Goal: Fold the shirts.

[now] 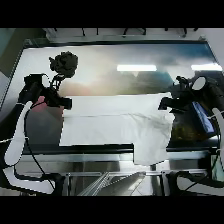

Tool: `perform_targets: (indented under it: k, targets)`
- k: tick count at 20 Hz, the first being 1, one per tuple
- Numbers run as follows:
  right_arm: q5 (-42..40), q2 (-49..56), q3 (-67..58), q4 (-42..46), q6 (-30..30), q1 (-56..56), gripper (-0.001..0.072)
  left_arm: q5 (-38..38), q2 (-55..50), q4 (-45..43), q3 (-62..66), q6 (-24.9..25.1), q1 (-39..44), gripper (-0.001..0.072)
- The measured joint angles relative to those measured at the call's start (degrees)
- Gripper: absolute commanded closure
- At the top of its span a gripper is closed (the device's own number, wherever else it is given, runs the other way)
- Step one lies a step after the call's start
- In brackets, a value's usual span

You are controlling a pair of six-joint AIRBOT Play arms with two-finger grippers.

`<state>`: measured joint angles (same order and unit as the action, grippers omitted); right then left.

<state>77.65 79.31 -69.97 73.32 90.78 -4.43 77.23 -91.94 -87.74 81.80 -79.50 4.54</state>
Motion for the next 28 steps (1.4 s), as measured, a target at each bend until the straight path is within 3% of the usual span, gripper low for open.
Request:
perform_targets:
  k: [4, 9, 12, 13, 24, 26, 27, 28]
  targets:
    - [4.92, -6.36, 0.94, -0.17, -2.56, -3.72, 0.0010, 5.20, 3.67, 1.66, -2.56, -1.60, -2.91, -0.0002]
    - [6.34, -16.04, 10.27, -2.23, -5.53, -12.37, 0.0011, 6.95, 14.27, 4.70, -16.79, -2.34, -10.75, -0.0002]
    - [5.05, -20.35, 16.11, -5.64, -6.43, -14.71, 0.0011, 5.77, 17.05, 10.84, -24.79, -0.35, -15.87, 0.0008]
    - [4.70, -21.24, 17.27, -6.82, -6.58, -15.10, 0.0011, 5.03, 17.16, 13.25, -27.06, 0.52, -17.29, 0.0067]
    - [3.80, -25.77, 20.39, -11.08, -7.06, -16.15, 0.0011, -2.49, 14.84, 20.79, -40.85, 3.04, -18.64, 0.0072]
    - [3.80, -25.99, 20.44, -11.21, -7.06, -16.15, 0.0011, -4.28, 14.73, 20.92, -42.51, 3.04, -17.03, 0.0533]
    - [3.80, -26.03, 20.44, -11.26, -7.06, -16.17, 0.0011, -4.98, 14.64, 20.98, -43.01, 3.06, -16.24, 0.0690]
    - [3.78, -26.03, 20.48, -11.30, -7.06, -16.15, 0.0011, -5.73, 14.71, 21.22, -43.36, 3.32, -15.41, 0.0691]
